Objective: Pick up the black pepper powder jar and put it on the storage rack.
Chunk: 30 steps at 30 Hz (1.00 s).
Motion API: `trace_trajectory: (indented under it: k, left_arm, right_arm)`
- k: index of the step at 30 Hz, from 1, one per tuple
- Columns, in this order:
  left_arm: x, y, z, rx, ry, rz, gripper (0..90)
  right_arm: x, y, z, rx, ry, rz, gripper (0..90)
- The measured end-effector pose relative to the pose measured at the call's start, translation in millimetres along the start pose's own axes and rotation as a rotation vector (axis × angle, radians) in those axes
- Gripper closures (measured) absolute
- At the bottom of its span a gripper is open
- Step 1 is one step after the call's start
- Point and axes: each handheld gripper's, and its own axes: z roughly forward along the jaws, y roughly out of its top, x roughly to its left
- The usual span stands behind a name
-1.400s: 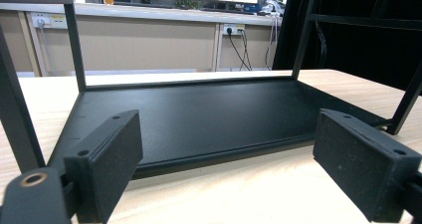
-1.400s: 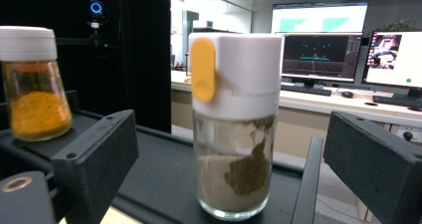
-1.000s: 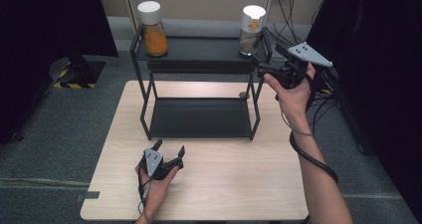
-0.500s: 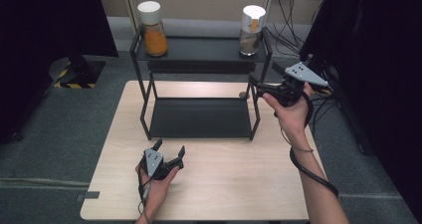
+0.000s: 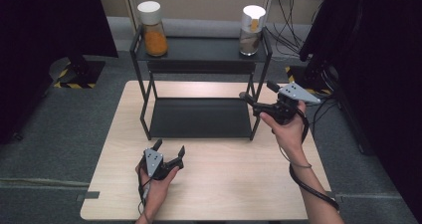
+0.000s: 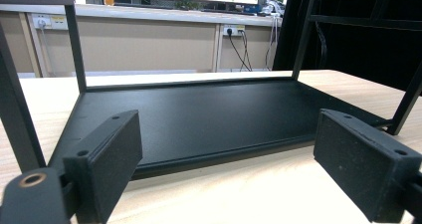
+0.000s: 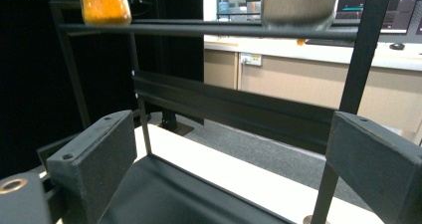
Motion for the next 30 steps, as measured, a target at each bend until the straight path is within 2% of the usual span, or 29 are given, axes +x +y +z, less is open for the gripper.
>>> trace_trajectory:
  k: [5,13,30]
  left_arm:
    - [0.6,-0.1,-0.2,-0.001,-0.001,0.0,11.2]
    - [-0.6,-0.1,0.0,0.0,0.001,0.007,11.2]
    - [-0.5,-0.6,-0.3,-0.004,0.001,0.003,11.2]
  right_arm:
    - [-2.7,-13.4,-4.1,0.015,0.009,0.024,6.6]
    - [-5.5,-33.8,-8.3,0.035,0.008,0.036,6.5]
    - [-2.2,-72.3,-19.6,0.099,0.018,0.061,6.5]
